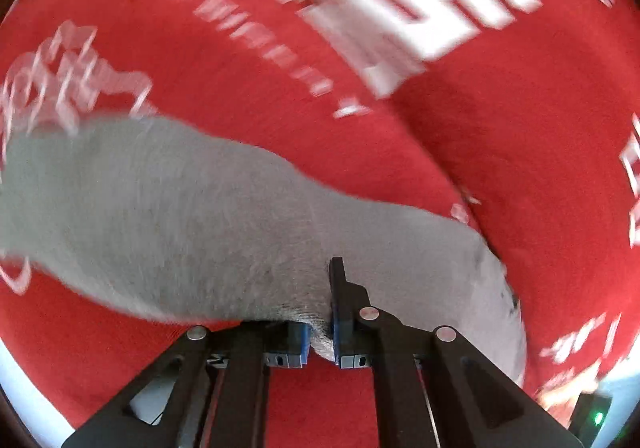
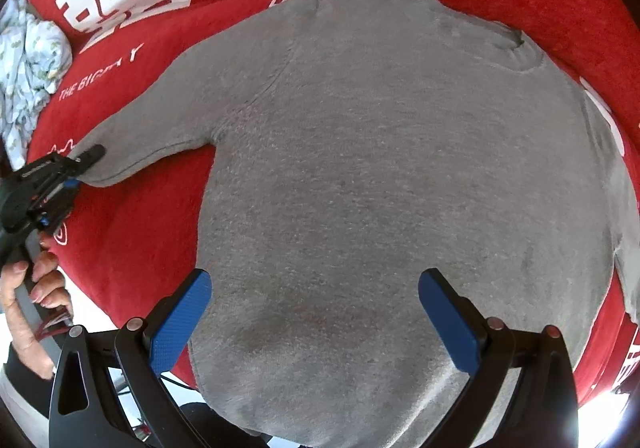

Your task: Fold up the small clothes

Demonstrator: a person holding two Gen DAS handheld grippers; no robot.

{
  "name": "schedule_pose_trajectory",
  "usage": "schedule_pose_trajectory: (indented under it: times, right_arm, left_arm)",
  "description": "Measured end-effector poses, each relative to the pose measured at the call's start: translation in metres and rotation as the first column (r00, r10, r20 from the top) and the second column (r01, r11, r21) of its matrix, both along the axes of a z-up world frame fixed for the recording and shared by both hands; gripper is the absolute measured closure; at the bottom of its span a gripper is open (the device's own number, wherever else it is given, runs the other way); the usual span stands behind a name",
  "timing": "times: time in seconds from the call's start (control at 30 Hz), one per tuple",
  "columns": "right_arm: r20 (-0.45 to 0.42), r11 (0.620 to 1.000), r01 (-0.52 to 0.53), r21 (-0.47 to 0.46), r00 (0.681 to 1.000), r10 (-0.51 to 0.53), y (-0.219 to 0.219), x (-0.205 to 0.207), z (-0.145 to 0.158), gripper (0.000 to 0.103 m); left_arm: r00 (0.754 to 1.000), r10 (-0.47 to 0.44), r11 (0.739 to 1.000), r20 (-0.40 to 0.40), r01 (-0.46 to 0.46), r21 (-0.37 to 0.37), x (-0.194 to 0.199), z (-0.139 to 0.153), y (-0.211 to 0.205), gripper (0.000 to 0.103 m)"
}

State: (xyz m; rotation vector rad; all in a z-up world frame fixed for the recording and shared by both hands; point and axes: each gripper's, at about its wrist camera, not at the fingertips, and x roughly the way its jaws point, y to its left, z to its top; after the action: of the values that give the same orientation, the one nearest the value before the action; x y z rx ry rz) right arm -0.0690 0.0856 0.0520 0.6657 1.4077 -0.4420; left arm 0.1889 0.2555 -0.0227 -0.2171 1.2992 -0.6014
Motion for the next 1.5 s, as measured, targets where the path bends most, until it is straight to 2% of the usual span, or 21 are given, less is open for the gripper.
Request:
schedule_pose_trajectory:
  times: [0.1, 0.17, 0.37, 0.47, 0.53, 0.63, 0.67, 0.7, 0.73, 0.77, 0.8, 0.83, 0.87, 0.93, 1.0, 1.07, 1.13, 1.23, 1.3, 1.37, 1.5]
  right_arm:
    - [0.014, 0.999, 0.042, -0.009, 0.999, -0.042, -0.007, -0.01, 0.005, 0.0]
    - [0.023, 0.997, 0.076, -0.018, 0.997, -0.076, -0.012, -0.019, 0.01, 0.0]
    - [0.069, 0.973, 0.23, -0.023, 0.971, -0.228, -0.045, -0.066, 0.026, 0.0]
    - [0.079, 0.942, 0.334, -0.025, 0.94, -0.331, -0.072, -0.103, 0.028, 0.0]
    - [0.069, 0.922, 0.385, -0.027, 0.921, -0.383, -0.09, -0.126, 0.025, 0.0]
    - [0.046, 0.893, 0.45, -0.022, 0.893, -0.449, -0.116, -0.161, 0.014, 0.0]
    - [0.041, 0.886, 0.464, -0.015, 0.885, -0.463, -0.121, -0.171, 0.011, 0.0]
    - [0.038, 0.878, 0.479, -0.006, 0.878, -0.478, -0.127, -0.18, 0.007, 0.0]
    - [0.039, 0.867, 0.498, 0.008, 0.866, -0.498, -0.133, -0.189, 0.002, 0.0]
    - [0.042, 0.86, 0.509, 0.023, 0.859, -0.51, -0.136, -0.194, -0.001, 0.0]
    - [0.045, 0.855, 0.517, 0.04, 0.854, -0.518, -0.139, -0.198, -0.005, 0.0]
    - [0.047, 0.852, 0.519, 0.063, 0.852, -0.522, -0.143, -0.201, -0.009, 0.0]
    - [0.047, 0.854, 0.514, 0.078, 0.854, -0.519, -0.145, -0.202, -0.013, 0.0]
    - [0.048, 0.868, 0.489, 0.09, 0.868, -0.494, -0.148, -0.196, -0.017, 0.0]
    - [0.072, 0.889, 0.449, 0.093, 0.887, -0.455, -0.147, -0.182, -0.014, 0.0]
    - [0.095, 0.923, 0.377, 0.084, 0.919, -0.384, -0.145, -0.157, -0.009, 0.0]
    - [0.131, 0.96, 0.279, 0.013, 0.952, -0.278, -0.137, -0.125, 0.004, 0.0]
    - [0.178, 0.99, 0.086, -0.112, 0.982, -0.065, -0.114, -0.068, 0.021, 0.0]
    - [0.173, 0.984, -0.041, -0.176, 0.982, 0.072, -0.095, -0.029, 0.023, 0.0]
    - [0.137, 0.955, -0.151, -0.256, 0.972, 0.19, -0.076, 0.004, 0.017, 0.0]
    - [-0.01, 0.888, -0.281, -0.364, 0.954, 0.298, -0.06, 0.054, -0.015, 0.0]
  left_arm:
    - [0.983, -0.145, 0.989, 0.115, 0.147, -0.009, -0.013, 0.037, -0.032, 0.094]
    - [0.951, -0.248, 0.967, 0.184, 0.255, -0.016, -0.025, 0.061, -0.063, 0.094]
    - [0.83, -0.488, 0.855, 0.271, 0.517, -0.041, -0.085, 0.095, -0.158, 0.094]
    - [0.763, -0.587, 0.791, 0.27, 0.612, -0.008, -0.131, 0.086, -0.217, 0.094]
    - [0.733, -0.635, 0.76, 0.245, 0.649, 0.028, -0.156, 0.073, -0.251, 0.094]
    - [0.674, -0.712, 0.702, 0.199, 0.692, 0.167, -0.198, 0.039, -0.291, 0.094]
    - [0.664, -0.724, 0.69, 0.189, 0.696, 0.197, -0.204, 0.031, -0.296, 0.094]
    - [0.649, -0.741, 0.67, 0.17, 0.701, 0.244, -0.215, 0.018, -0.303, 0.087]
    - [0.639, -0.756, 0.652, 0.146, 0.71, 0.268, -0.222, 0.009, -0.306, 0.066]
    - [0.637, -0.76, 0.646, 0.133, 0.714, 0.271, -0.222, 0.001, -0.302, 0.054]
    - [0.635, -0.761, 0.643, 0.133, 0.712, 0.282, -0.227, -0.003, -0.299, 0.035]
    - [0.633, -0.76, 0.644, 0.144, 0.705, 0.298, -0.228, -0.004, -0.296, 0.023]
    - [0.628, -0.761, 0.642, 0.16, 0.698, 0.317, -0.231, -0.001, -0.292, 0.021]
    - [0.629, -0.758, 0.647, 0.174, 0.689, 0.326, -0.23, 0.01, -0.278, 0.021]
    - [0.651, -0.736, 0.672, 0.188, 0.665, 0.326, -0.219, 0.024, -0.26, 0.021]
    - [0.695, -0.686, 0.718, 0.215, 0.598, 0.355, -0.198, 0.039, -0.231, 0.021]
    - [0.744, -0.629, 0.757, 0.228, 0.519, 0.396, -0.174, 0.046, -0.203, 0.021]
    - [0.816, -0.544, 0.793, 0.194, 0.425, 0.437, -0.133, 0.039, -0.166, 0.021]
    - [0.854, -0.499, 0.804, 0.144, 0.395, 0.445, -0.112, 0.028, -0.153, 0.021]
    - [0.881, -0.465, 0.816, 0.088, 0.388, 0.429, -0.099, 0.014, -0.147, 0.021]
    - [0.889, -0.452, 0.817, 0.069, 0.381, 0.433, -0.096, -0.004, -0.141, 0.021]
